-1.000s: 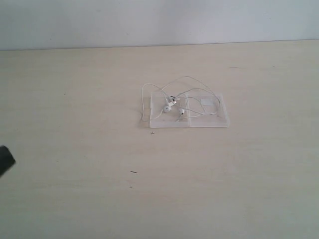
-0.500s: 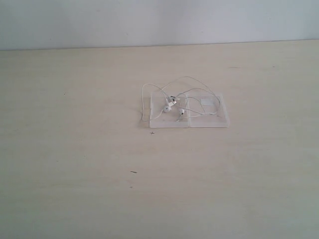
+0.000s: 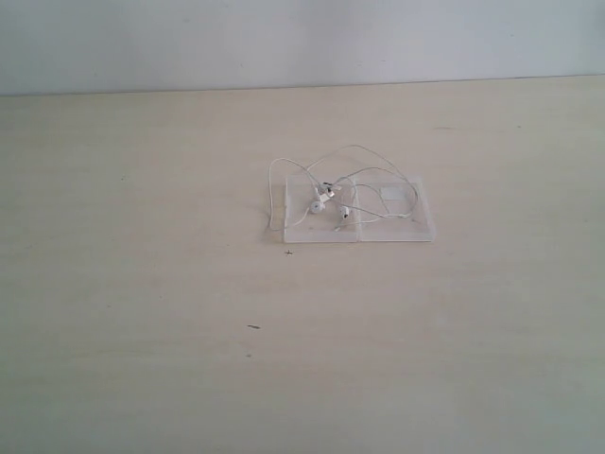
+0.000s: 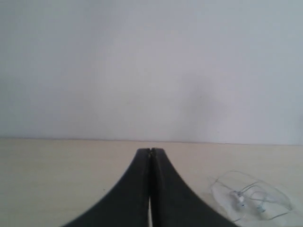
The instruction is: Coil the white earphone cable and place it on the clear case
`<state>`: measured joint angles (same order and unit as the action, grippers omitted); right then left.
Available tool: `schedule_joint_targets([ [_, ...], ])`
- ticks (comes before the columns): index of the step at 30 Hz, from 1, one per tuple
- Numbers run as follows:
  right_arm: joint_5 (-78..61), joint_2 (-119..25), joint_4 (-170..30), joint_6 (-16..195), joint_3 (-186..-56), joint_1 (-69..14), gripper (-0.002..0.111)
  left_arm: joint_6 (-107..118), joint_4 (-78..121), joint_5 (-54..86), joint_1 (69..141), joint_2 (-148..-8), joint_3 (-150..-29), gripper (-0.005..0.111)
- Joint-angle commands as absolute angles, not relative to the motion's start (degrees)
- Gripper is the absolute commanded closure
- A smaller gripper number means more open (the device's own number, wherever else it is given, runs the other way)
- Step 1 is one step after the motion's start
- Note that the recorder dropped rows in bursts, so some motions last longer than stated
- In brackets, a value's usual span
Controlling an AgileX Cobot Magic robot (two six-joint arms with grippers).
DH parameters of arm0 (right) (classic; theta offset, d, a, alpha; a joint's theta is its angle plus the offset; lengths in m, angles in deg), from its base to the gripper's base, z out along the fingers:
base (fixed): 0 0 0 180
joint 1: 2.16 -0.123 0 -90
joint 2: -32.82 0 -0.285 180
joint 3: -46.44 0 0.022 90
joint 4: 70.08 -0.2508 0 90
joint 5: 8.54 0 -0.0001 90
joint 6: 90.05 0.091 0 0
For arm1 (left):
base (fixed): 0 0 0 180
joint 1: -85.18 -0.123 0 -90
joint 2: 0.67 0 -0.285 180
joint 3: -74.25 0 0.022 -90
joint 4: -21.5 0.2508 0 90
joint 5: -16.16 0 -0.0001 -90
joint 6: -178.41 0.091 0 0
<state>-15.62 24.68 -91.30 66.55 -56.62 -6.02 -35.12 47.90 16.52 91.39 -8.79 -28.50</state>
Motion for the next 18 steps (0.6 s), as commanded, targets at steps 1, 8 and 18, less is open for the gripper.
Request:
schedule_joint_targets([
  [1, -15.62, 25.04, -91.22, 66.27, -56.34, -5.83, 0.108, -8.60, 25.53, 20.36, 90.72, -8.45, -28.53, 0.107],
  [8, -15.62, 25.04, -91.22, 66.27, -56.34, -5.83, 0.108, -8.49, 25.64, 22.22, 90.72, -8.45, -28.53, 0.107],
  [18, -15.62, 25.04, -91.22, 66.27, -56.34, -5.83, 0.108, -8.49, 25.64, 22.22, 90.72, -8.45, -28.53, 0.107],
])
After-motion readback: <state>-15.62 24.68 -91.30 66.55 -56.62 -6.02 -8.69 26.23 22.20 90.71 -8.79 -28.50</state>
